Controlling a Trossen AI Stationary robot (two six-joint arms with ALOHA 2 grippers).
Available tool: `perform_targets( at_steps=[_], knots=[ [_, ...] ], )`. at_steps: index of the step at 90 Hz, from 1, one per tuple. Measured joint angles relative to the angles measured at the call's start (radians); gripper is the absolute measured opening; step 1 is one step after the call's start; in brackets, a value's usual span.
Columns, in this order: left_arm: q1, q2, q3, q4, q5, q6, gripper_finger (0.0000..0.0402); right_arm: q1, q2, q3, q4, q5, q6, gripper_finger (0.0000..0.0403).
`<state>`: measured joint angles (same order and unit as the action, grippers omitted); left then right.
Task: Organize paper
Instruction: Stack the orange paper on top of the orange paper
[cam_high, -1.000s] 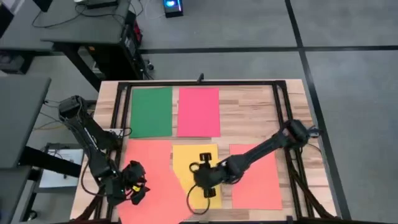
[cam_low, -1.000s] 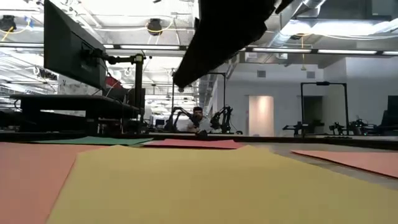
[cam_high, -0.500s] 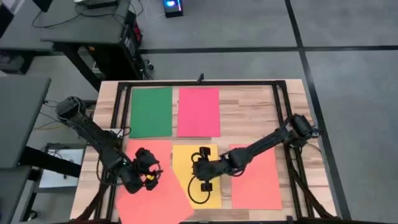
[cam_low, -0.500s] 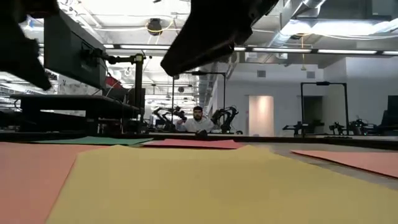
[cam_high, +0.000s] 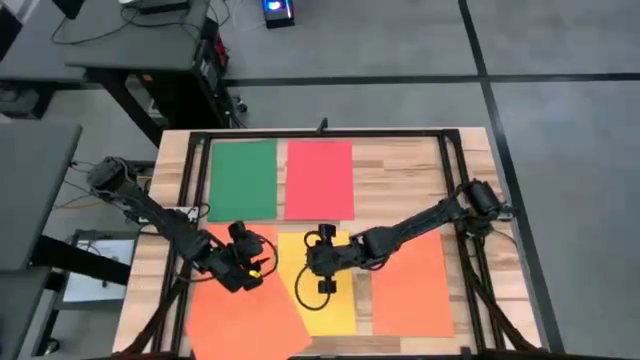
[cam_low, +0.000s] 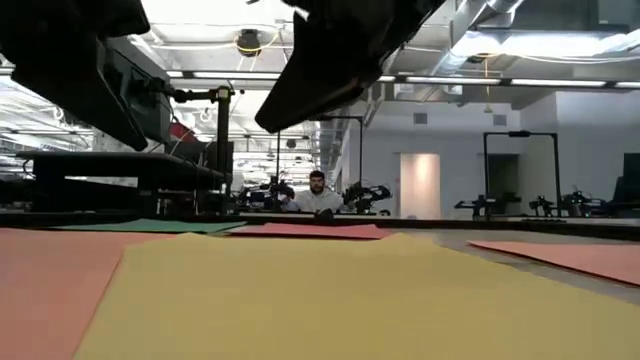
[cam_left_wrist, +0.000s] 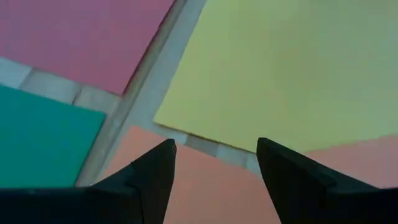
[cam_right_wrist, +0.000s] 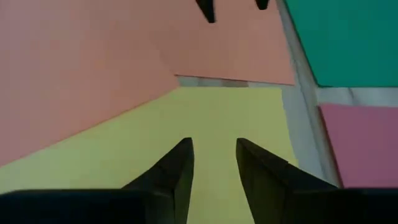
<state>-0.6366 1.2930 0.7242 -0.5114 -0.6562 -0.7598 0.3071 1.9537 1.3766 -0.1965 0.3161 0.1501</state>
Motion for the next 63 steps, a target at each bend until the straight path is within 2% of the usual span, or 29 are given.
perform_targets(
  at_steps=[8, 35, 54, 63],
  knots=[
    [0.002, 0.0, 0.0, 0.0, 0.005, 0.034, 0.021, -0.011, 0.0, 0.0, -0.017, -0.001, 0.018, 0.0109],
    [-0.017, 0.0, 0.0, -0.031, 0.006, 0.024, 0.021, -0.043, 0.001, 0.0, -0.064, -0.003, 0.243, 0.0074],
    [-0.015, 0.0, 0.0, -0.047, -0.022, -0.002, 0.021, -0.038, 0.001, 0.0, -0.071, -0.004, 0.245, 0.007],
    [-0.016, 0.0, 0.0, -0.044, -0.022, -0.052, 0.021, -0.035, 0.007, 0.0, -0.125, -0.056, 0.243, 0.0068]
  ],
)
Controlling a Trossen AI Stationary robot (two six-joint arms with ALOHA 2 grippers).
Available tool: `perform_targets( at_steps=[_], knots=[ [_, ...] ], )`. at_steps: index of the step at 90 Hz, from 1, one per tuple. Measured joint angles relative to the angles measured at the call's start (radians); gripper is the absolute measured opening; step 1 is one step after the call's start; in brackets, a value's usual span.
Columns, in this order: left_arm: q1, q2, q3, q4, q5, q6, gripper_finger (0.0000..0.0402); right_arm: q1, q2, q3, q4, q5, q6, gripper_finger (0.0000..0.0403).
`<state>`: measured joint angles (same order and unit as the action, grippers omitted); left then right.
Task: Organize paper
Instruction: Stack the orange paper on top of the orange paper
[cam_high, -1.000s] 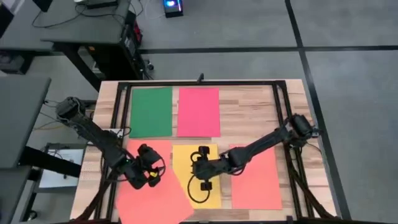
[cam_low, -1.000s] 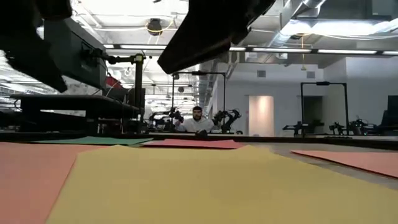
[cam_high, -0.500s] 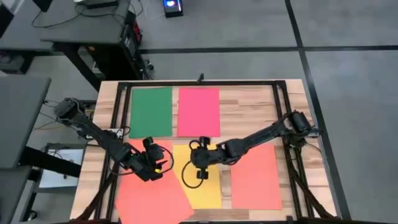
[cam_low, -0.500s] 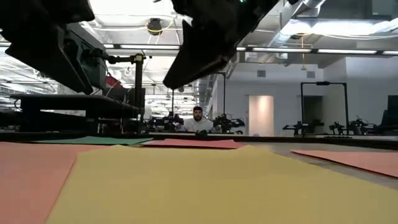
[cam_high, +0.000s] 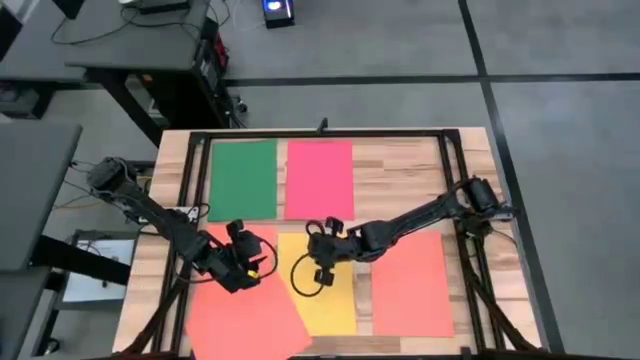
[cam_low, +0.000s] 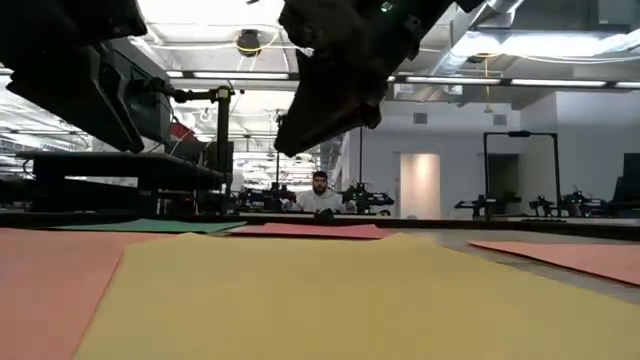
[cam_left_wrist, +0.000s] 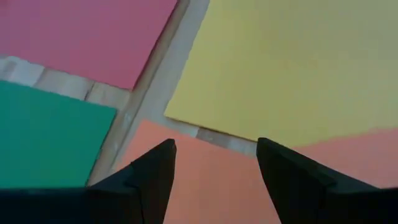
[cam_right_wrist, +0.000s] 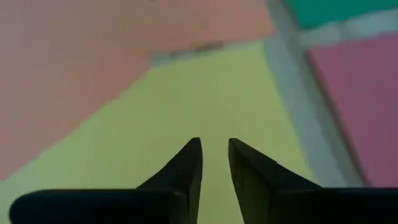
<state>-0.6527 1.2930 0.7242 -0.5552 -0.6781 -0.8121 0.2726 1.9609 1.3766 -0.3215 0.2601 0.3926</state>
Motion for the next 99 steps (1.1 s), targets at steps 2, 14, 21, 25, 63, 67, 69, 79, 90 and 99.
perform_targets(
  at_steps=[2, 14, 21, 25, 63, 67, 69, 79, 90, 99],
  knots=[
    [0.0, 0.0, 0.0, 0.001, 0.0, -0.002, 0.021, -0.001, 0.004, 0.0, -0.014, -0.018, 0.006, 0.0066],
    [-0.001, 0.0, 0.0, 0.002, 0.0, -0.004, 0.021, -0.013, 0.029, 0.0, -0.066, -0.077, 0.026, 0.0049],
    [0.002, 0.0, 0.0, 0.004, 0.001, -0.003, 0.021, -0.014, 0.031, 0.0, -0.075, -0.077, 0.026, 0.0034],
    [0.006, 0.0, 0.0, 0.009, 0.001, 0.0, 0.021, -0.014, 0.031, 0.0, -0.069, -0.077, 0.026, 0.0024],
    [0.018, 0.0, 0.0, 0.055, 0.0, -0.012, 0.021, 0.024, 0.074, -0.001, -0.073, -0.15, 0.007, 0.0],
    [0.022, 0.0, 0.0, 0.056, 0.0, -0.012, 0.021, 0.037, 0.075, 0.0, -0.074, -0.153, 0.014, 0.0],
    [0.025, 0.0, 0.0, 0.055, 0.001, -0.012, 0.021, 0.043, 0.075, 0.0, -0.08, -0.154, 0.015, 0.0],
    [0.042, 0.0, 0.0, 0.057, 0.0, -0.011, 0.021, 0.056, 0.089, 0.001, -0.088, -0.154, 0.026, 0.0],
    [0.06, 0.001, 0.0, 0.059, 0.0, -0.013, 0.021, 0.056, 0.106, 0.0, -0.142, -0.154, 0.05, 0.0],
    [0.061, 0.001, 0.0, 0.058, 0.0, -0.021, 0.021, 0.059, 0.109, 0.002, -0.196, -0.16, 0.059, 0.0]
  ],
)
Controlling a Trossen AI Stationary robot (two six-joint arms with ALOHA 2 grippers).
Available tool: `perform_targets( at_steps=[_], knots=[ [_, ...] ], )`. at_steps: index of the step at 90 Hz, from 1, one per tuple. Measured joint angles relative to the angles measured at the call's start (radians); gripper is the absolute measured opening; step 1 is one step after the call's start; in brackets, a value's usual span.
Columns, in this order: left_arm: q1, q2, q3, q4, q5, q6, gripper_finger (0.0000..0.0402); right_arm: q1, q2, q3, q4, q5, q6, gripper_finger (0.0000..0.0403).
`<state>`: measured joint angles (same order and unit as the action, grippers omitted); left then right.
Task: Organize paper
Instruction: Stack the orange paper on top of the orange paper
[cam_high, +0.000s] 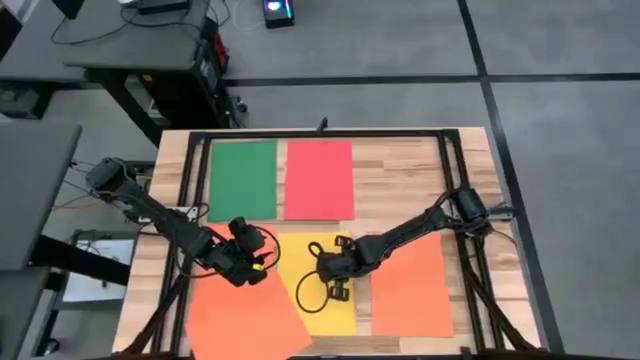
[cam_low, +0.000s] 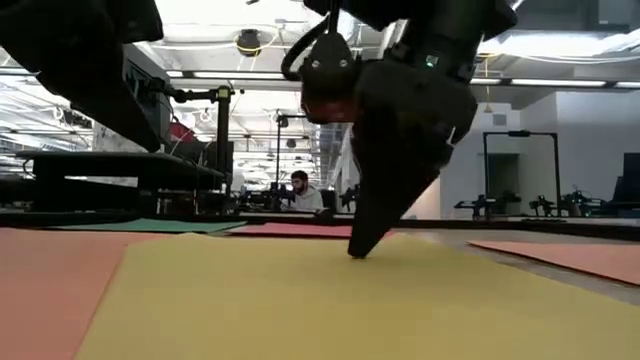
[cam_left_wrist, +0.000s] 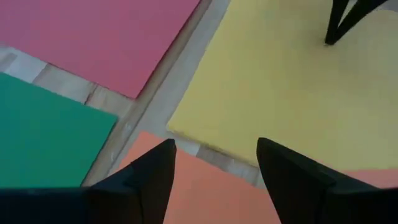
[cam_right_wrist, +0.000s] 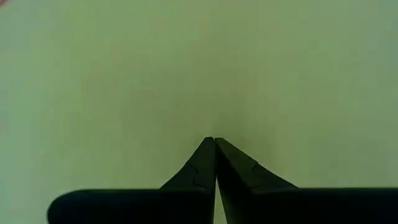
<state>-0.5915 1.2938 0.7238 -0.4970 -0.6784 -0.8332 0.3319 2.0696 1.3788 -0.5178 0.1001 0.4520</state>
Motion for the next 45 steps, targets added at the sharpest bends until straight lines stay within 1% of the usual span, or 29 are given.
perform_targets(
  at_steps=[45],
  knots=[
    [-0.001, 0.0, 0.0, 0.002, 0.001, -0.016, 0.021, 0.002, 0.006, 0.002, -0.135, -0.023, 0.004, 0.0]
  ],
)
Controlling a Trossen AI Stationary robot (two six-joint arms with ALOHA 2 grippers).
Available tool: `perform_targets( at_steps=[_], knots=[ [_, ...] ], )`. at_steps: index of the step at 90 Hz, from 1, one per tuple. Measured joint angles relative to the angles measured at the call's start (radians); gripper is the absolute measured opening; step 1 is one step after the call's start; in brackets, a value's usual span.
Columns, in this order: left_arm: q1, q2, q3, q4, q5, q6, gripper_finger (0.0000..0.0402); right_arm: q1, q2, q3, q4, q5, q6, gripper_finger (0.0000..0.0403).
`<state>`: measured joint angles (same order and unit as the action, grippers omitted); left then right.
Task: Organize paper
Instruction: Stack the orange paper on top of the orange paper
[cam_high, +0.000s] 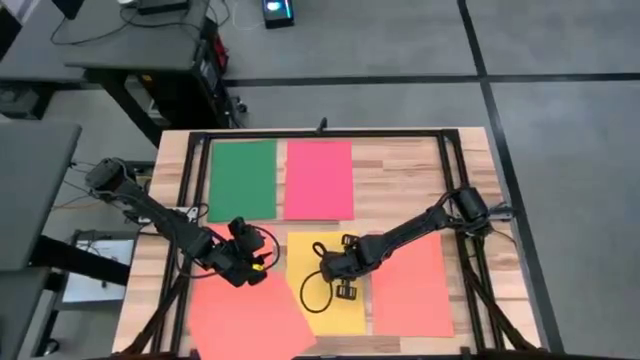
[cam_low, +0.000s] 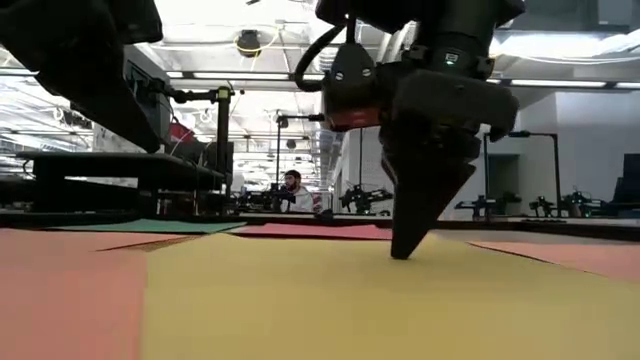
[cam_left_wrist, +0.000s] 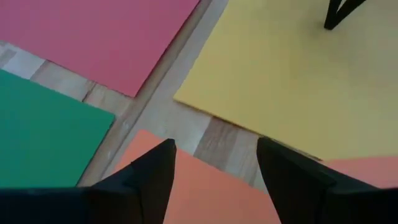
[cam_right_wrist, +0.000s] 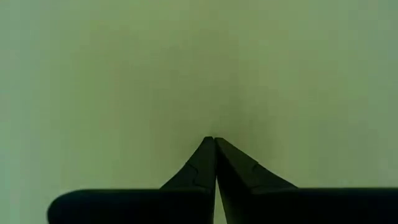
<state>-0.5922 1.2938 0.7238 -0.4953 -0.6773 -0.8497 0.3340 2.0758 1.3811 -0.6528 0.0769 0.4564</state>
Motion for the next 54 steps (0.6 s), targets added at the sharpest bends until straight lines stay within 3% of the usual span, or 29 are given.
perform_targets(
  at_steps=[32, 54],
  knots=[
    [0.0, 0.0, 0.0, 0.0, 0.001, -0.003, 0.021, -0.001, 0.002, 0.0, -0.029, -0.018, 0.0, 0.0],
    [0.0, 0.0, 0.0, -0.002, 0.003, 0.014, 0.021, -0.009, 0.011, 0.078, -0.051, -0.029, -0.017, 0.0]
  ],
)
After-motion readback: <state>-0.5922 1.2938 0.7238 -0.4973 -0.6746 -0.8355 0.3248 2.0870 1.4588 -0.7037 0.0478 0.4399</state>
